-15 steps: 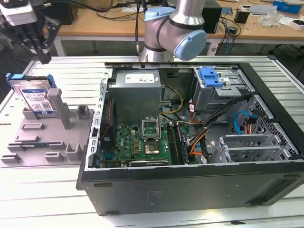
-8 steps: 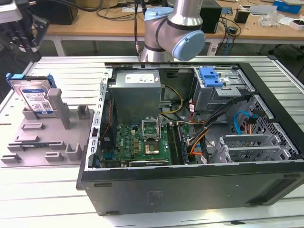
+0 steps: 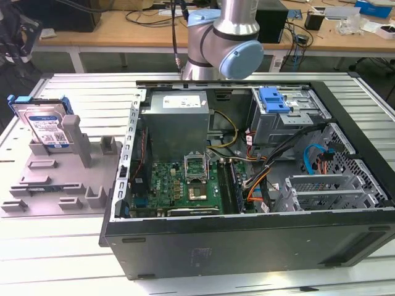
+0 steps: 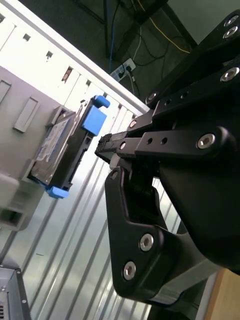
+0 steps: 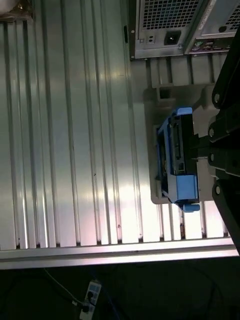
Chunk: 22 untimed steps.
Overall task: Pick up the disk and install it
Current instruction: 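Reach for the disk, then pick up the disk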
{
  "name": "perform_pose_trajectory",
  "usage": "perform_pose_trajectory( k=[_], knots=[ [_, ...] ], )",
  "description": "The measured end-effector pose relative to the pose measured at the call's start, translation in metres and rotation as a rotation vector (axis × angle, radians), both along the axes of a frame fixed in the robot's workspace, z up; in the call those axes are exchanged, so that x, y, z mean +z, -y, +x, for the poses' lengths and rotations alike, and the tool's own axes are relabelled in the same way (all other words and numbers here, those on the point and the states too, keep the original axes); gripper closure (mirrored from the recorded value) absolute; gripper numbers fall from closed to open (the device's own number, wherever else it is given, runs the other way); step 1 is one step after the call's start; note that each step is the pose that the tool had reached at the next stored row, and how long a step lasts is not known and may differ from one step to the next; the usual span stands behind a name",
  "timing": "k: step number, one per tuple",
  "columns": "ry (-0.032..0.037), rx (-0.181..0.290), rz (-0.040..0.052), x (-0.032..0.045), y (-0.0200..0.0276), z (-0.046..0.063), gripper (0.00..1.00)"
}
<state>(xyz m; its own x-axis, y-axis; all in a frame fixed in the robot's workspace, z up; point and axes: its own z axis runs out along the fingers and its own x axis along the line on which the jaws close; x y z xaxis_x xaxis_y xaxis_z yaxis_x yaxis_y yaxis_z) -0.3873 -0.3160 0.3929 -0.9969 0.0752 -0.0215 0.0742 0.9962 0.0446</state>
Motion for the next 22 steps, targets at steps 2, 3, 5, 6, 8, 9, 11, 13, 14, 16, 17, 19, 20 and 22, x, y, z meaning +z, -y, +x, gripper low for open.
perform_pose_trajectory(
  k=[2,3,5,6,8,9,11,13,14,16,17,19,20,22],
  knots=[
    [-0.0004,0.000,0.0000,0.0000,-0.0033,-0.0058,0.89],
    [-0.0004,0.000,0.0000,-0.0001,-0.0036,-0.0068,0.89],
    [-0.0004,0.000,0.0000,-0.0001,-0.0036,-0.0073,0.89],
    [-0.0004,0.000,0.0000,-0.0001,-0.0036,-0.0075,0.89],
    [-0.0004,0.000,0.0000,-0.0001,-0.0036,-0.0078,0.89],
    [-0.0004,0.000,0.0000,-0.0001,-0.0036,-0.0079,0.89],
    [-0.0004,0.000,0.0000,-0.0001,-0.0036,-0.0081,0.89],
    [-0.0004,0.000,0.0001,-0.0001,-0.0036,-0.0087,0.89],
    [-0.0004,0.000,0.0000,-0.0001,-0.0036,-0.0088,0.89],
    [-0.0004,0.000,0.0000,-0.0001,-0.0036,-0.0093,0.89],
    [-0.0005,0.000,0.0000,0.0000,-0.0036,-0.0094,0.89],
    [-0.0003,0.000,0.0001,-0.0001,-0.0036,-0.0097,0.89],
    [-0.0004,0.000,0.0000,-0.0001,-0.0036,-0.0099,0.89],
    [-0.0004,0.000,0.0000,-0.0001,-0.0036,-0.0102,0.89]
  ],
)
